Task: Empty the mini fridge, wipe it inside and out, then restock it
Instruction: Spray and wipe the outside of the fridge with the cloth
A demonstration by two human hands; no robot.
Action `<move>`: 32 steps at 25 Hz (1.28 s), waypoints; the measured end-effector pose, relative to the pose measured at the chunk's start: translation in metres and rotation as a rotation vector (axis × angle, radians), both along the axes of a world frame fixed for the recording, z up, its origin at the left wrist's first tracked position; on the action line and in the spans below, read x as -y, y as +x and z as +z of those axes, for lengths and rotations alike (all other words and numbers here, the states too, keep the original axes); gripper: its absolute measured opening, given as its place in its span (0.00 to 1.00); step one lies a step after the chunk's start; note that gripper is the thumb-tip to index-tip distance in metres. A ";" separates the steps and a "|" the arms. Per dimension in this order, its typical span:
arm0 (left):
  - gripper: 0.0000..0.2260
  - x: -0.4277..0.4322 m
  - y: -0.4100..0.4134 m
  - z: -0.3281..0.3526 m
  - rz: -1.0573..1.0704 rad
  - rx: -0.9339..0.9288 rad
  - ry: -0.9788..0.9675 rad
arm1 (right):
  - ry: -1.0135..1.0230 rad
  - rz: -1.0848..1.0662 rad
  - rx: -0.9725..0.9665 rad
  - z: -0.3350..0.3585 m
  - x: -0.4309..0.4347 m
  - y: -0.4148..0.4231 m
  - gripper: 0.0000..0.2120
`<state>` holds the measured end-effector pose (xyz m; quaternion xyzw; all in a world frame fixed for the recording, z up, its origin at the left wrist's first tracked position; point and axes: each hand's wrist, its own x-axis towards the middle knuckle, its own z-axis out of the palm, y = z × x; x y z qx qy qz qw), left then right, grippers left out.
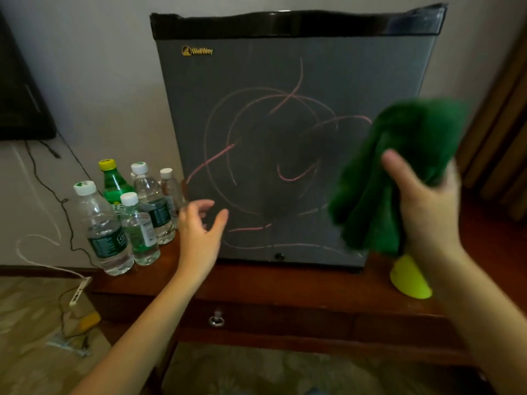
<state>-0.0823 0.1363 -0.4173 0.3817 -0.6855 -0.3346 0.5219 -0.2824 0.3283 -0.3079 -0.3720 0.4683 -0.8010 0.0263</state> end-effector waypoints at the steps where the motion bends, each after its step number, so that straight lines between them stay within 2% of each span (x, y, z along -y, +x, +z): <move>1: 0.12 0.011 0.003 -0.002 0.050 -0.029 0.023 | -0.042 -0.227 -0.323 0.025 0.007 -0.015 0.15; 3: 0.16 0.033 0.002 0.001 0.132 -0.129 0.088 | 0.030 -0.622 -0.938 0.060 0.041 -0.051 0.21; 4: 0.18 0.042 0.000 0.004 0.151 -0.188 0.134 | 0.137 -0.761 -1.157 0.069 0.059 -0.062 0.26; 6: 0.20 0.057 -0.003 0.009 0.114 -0.291 0.215 | 0.281 -0.927 -1.369 0.060 0.089 -0.067 0.31; 7: 0.22 0.063 -0.004 0.008 0.073 -0.311 0.249 | 0.282 -0.927 -1.433 0.040 0.100 -0.065 0.32; 9: 0.23 0.071 -0.005 0.000 0.019 -0.268 0.301 | 0.283 -0.797 -1.645 -0.030 0.109 -0.062 0.30; 12: 0.25 0.075 -0.004 -0.007 0.008 -0.214 0.310 | 0.405 -0.644 -1.959 -0.121 0.096 -0.063 0.28; 14: 0.25 0.079 0.001 -0.005 -0.014 -0.219 0.303 | 0.409 -0.569 -2.040 -0.125 0.093 -0.067 0.26; 17: 0.26 0.084 0.005 -0.006 -0.039 -0.205 0.296 | 0.211 -0.631 -2.037 -0.033 0.108 -0.073 0.25; 19: 0.26 0.086 0.004 -0.008 -0.035 -0.199 0.294 | 0.138 -0.765 -1.875 0.055 0.120 -0.072 0.26; 21: 0.27 0.088 0.003 -0.012 -0.026 -0.203 0.288 | 0.097 -0.899 -1.645 0.105 0.127 -0.063 0.28; 24: 0.27 0.095 0.003 -0.018 -0.026 -0.219 0.280 | 0.076 -0.913 -1.568 0.064 0.137 -0.044 0.30; 26: 0.27 0.096 0.004 -0.019 -0.038 -0.220 0.281 | 0.127 -0.755 -1.706 -0.012 0.140 -0.037 0.28; 29: 0.26 0.098 0.012 -0.016 -0.098 -0.211 0.313 | 0.257 -0.586 -2.016 -0.102 0.132 -0.035 0.26; 30: 0.26 0.101 0.017 -0.015 -0.118 -0.197 0.325 | 0.281 -0.548 -2.060 -0.108 0.130 -0.036 0.25; 32: 0.27 0.108 0.024 -0.014 -0.147 -0.166 0.341 | 0.238 -0.527 -2.073 -0.072 0.134 -0.033 0.25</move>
